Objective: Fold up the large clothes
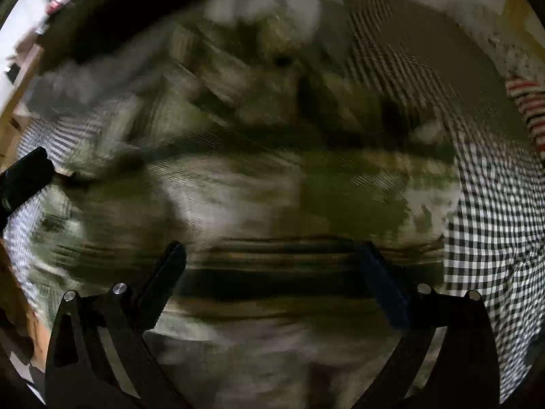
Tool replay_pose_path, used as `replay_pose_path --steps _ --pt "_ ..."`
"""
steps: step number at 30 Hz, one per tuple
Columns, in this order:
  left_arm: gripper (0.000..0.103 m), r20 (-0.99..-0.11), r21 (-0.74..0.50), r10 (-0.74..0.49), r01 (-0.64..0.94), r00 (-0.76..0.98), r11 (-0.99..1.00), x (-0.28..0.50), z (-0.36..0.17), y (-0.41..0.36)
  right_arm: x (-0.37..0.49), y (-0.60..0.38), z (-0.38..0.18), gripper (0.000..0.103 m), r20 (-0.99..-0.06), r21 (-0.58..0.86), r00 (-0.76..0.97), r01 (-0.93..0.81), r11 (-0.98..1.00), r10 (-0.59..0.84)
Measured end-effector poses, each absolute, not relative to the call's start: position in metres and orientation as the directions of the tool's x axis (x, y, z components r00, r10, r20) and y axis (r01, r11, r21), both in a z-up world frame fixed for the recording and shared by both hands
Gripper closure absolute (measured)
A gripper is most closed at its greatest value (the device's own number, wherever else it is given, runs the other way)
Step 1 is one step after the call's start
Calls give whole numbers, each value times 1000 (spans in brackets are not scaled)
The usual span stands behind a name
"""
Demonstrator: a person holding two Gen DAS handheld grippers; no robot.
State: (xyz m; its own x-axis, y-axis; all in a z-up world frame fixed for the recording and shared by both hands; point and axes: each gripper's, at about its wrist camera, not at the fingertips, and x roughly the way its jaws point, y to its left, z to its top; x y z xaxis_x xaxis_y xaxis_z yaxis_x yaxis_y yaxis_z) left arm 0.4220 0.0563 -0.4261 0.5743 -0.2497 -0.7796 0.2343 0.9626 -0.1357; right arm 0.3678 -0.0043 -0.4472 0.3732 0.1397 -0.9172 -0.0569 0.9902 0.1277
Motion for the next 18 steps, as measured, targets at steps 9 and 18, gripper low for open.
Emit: replay_pose_path --steps 9,18 --pt "10 -920 77 26 114 392 990 444 -510 86 369 -16 -498 2 -924 136 344 -106 985 165" --pt "10 -902 76 17 118 431 990 406 -464 75 332 -16 -461 3 -947 36 316 -95 995 65"
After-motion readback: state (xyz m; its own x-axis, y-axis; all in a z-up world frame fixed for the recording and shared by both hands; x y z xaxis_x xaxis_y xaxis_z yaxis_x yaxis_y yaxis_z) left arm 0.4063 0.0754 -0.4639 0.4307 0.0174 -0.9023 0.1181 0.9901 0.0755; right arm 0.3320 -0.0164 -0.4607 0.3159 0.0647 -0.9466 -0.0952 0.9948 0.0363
